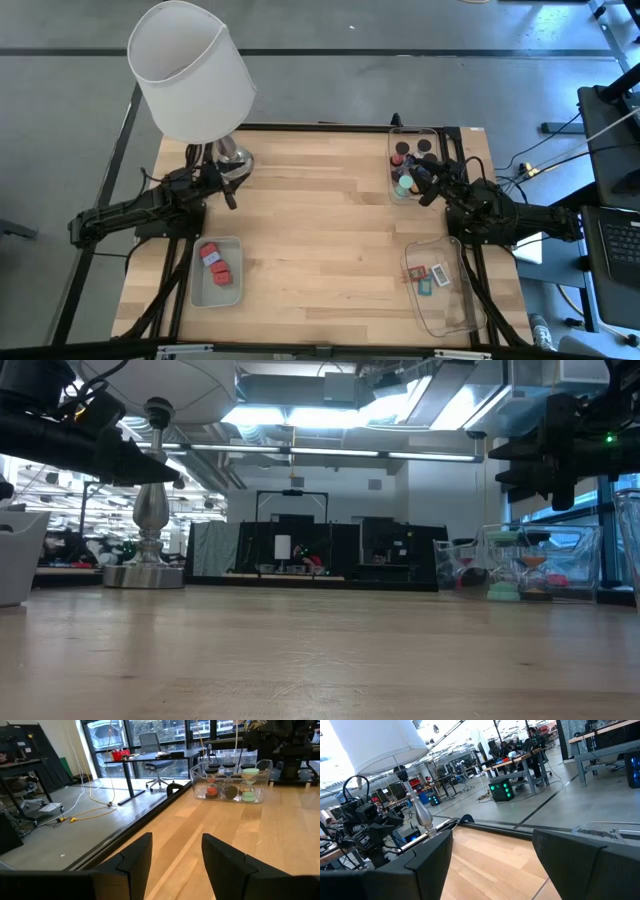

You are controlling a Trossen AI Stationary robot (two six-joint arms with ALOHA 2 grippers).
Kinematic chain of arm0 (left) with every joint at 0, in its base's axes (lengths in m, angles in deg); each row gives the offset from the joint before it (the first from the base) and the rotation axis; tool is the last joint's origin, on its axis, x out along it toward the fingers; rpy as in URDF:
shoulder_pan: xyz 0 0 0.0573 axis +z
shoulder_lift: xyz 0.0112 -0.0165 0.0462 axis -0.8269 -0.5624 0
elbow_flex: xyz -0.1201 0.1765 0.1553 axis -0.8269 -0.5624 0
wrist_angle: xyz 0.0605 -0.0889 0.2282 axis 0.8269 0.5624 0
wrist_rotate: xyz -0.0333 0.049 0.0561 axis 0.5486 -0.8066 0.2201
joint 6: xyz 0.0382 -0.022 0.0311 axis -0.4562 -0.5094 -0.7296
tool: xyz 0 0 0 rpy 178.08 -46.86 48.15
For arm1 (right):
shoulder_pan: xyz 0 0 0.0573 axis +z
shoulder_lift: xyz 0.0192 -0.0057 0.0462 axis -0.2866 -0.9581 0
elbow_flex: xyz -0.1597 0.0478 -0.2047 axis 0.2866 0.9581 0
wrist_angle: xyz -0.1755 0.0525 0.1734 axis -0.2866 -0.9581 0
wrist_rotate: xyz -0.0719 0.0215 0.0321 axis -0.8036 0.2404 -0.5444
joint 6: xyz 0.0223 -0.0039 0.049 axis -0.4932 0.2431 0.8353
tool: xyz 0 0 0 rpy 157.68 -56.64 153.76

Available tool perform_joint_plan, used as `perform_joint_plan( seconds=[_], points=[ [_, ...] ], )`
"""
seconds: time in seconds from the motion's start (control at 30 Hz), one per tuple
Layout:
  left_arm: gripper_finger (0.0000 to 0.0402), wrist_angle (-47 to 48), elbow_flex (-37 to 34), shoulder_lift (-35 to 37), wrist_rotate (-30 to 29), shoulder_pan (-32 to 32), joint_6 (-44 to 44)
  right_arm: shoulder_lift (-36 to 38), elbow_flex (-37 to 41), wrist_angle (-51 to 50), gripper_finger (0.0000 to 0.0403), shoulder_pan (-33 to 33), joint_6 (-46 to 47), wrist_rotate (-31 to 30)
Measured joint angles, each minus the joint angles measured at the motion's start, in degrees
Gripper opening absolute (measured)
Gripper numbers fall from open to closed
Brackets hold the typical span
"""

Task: Pick & Place Office items
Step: Return to Home Position

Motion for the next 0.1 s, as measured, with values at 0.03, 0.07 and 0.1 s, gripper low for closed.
perform_joint_plan(
  seconds=[0.03, 0.07, 0.1],
  points=[
    [0.0169, 0.0, 0.0, 0.0, 0.0, 0.0, 0.0, 0.0, 0.0, 0.0, 0.0279, 0.0, 0.0, 0.0],
    [0.0169, 0.0, 0.0, 0.0, 0.0, 0.0, 0.0, 0.0, 0.0, 0.0, 0.0279, 0.0, 0.0, 0.0],
    [0.0169, 0.0, 0.0, 0.0, 0.0, 0.0, 0.0, 0.0, 0.0, 0.0, 0.0279, 0.0, 0.0, 0.0]
  ],
)
